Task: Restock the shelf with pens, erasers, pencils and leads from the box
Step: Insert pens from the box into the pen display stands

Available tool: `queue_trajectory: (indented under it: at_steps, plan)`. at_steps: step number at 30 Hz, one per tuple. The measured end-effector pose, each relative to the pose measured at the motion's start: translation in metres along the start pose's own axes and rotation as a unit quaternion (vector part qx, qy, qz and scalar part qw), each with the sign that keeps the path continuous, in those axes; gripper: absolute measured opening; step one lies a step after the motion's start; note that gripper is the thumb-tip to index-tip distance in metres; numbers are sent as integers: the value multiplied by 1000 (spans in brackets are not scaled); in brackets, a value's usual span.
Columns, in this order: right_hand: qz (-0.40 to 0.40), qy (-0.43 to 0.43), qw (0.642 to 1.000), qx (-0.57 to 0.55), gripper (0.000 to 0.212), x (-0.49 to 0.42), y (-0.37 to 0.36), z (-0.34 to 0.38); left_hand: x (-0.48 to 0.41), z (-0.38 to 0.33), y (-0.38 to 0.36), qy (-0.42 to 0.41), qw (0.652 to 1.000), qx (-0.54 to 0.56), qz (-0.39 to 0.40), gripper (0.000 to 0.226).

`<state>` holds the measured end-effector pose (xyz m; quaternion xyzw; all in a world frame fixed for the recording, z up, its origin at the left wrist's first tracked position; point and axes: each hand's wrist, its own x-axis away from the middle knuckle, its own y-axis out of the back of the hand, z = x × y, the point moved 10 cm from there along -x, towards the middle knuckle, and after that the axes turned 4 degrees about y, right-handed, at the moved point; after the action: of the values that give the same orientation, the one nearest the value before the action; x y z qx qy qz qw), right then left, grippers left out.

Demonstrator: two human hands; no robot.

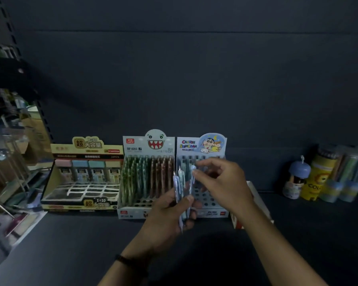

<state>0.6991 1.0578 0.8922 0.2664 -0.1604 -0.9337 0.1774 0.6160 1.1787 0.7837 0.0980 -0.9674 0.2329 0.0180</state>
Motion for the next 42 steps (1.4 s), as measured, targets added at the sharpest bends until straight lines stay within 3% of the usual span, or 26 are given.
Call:
queue_trajectory:
  at_steps: [4,11,15,18,21,24,27,31,37,42]
  plan:
    - [-8,-3,999,-36,26,8,14,-5,-6,-1,-15,-7,999,-31,22,19]
    - [-10,30,999,25,41,13,28,-5,-12,7,-29,-2,997,-72,39,21]
    - [5,26,998,49,35,15,24,-5,-12,13,-27,-10,993,-107,39,25]
    - [-39,18,998,38,31,10,43,-6,-10,15,-18,-27,992,-121,25,31]
    - [-115,12,993,26,27,-1,77,-14,-5,1,0,-82,988,-123,-38,32]
    - [-140,45,984,99,19,-8,83,-15,-6,0,13,-96,984,-128,-79,30]
    - [-130,72,977,153,14,-11,69,-11,-11,11,16,-63,991,-88,-80,9]
    - [-107,66,975,185,12,-20,52,-16,-10,13,14,-67,992,-78,-76,24]
    - [-96,64,971,209,14,-31,40,-22,-4,-2,1,-142,976,-159,-46,15]
    - [-64,58,968,234,14,-39,27,-27,-4,1,3,-132,977,-165,-39,17]
